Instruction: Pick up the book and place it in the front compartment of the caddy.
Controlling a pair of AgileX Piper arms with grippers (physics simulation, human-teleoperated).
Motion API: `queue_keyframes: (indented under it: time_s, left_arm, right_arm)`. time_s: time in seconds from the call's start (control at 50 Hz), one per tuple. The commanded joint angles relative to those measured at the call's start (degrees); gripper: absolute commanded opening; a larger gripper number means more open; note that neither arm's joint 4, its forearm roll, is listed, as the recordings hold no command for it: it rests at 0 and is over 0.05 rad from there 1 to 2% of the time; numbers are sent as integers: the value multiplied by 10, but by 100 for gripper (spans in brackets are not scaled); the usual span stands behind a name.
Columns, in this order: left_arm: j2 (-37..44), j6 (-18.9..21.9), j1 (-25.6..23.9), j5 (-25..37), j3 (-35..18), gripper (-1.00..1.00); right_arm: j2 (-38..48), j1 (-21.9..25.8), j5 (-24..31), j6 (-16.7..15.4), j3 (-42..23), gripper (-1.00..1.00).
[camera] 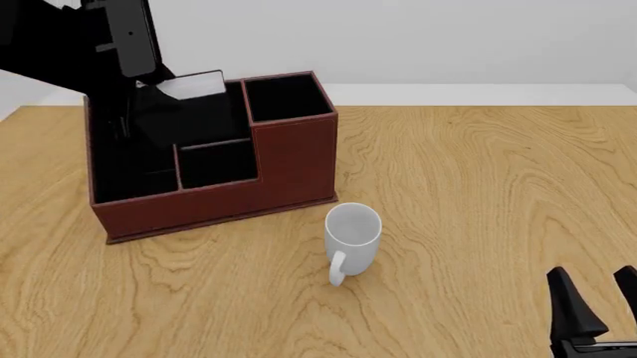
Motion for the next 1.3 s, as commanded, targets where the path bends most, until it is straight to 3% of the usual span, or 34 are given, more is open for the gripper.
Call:
queue_keyframes:
  time_s: [0.02,0.14,0.54,0.94,1.3]
  left_arm:
    - [16,19,1,-56,-1,-100]
    - [30,16,2,-79,-1,-100]
    - [44,55,39,-158,77,-100]
    - [88,48,48,-192,48,-100]
    - [118,67,86,-247,72,-100]
  right_arm:
    - [5,-2,-4,-2,0,100]
    - [2,-3,-1,-3,0,100]
    - [-6,-6,9,-7,0,100]
    - [-6,-9,10,-10,0,100]
    - [-6,-9,12,-15,0,100]
